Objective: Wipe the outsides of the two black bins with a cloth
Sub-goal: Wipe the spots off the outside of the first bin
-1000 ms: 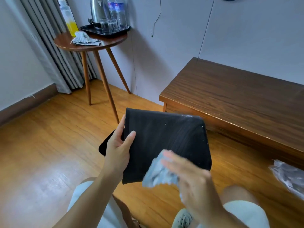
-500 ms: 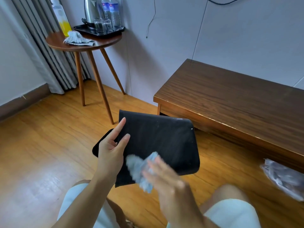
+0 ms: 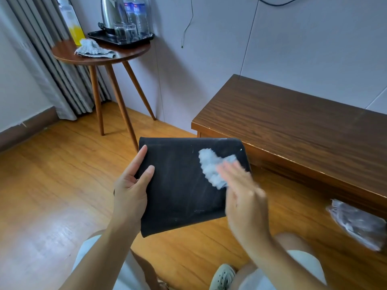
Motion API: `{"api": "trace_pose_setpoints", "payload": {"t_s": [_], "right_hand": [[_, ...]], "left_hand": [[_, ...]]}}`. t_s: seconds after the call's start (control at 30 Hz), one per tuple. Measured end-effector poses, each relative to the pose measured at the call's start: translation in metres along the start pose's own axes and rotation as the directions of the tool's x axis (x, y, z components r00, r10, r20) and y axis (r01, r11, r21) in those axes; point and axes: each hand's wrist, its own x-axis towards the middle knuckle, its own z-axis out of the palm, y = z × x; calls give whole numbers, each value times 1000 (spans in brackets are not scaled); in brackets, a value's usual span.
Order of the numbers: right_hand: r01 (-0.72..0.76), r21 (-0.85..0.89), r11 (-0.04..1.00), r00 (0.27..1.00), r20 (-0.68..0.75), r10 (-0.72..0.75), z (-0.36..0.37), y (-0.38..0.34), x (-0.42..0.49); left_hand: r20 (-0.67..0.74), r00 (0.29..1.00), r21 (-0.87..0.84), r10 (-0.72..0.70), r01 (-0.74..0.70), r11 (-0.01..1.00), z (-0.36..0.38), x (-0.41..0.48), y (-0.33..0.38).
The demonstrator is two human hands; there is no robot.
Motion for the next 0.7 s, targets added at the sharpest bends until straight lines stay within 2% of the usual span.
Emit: {"api": "trace_pose_setpoints", "payload": {"t_s": [0.13,0.2,0.27,0.33,0.37,0.43,0.47,0.53,0.57,0.7], "right_hand": [[190,161,968,961,172,-217,20,-45,-55],[184,311,932,949,192,-251,17,-56,-71],[110,438,892,963,174,-204,5,-60,-70],[54,461,886,984,127,-126,-11,-57,-57],[8,449,894,994,98,-58,-21,-52,-46],[-174,467,867,984,51,170,-41,-38,-19],[-295,515,805,948,53,314,-48,-30,-4],[-515,655,553,806,149,573,-57,-15,20],[-568,702,430,735,197,649,-60,-8,29],[-634,764,124,558,340,757,-65,9,44]], "left_hand": [[21,1000,-20,-5,5,1000,4,0,-3],[8,1000,18,-3,2,1000,1,3,-5],[4,1000,52,8,-8,999,-4,3,-6],[26,1000,32,9,-10,999,-6,0,-5],[37,999,25,16,-16,1000,-7,-2,-4],[44,998,53,51,-53,997,-6,-7,0],[49,996,77,73,-76,994,-6,-9,1],[68,993,119,93,-101,988,-3,-13,6],[73,993,122,91,-99,988,-2,-15,8],[128,987,116,97,-112,987,1,-23,9]]}}
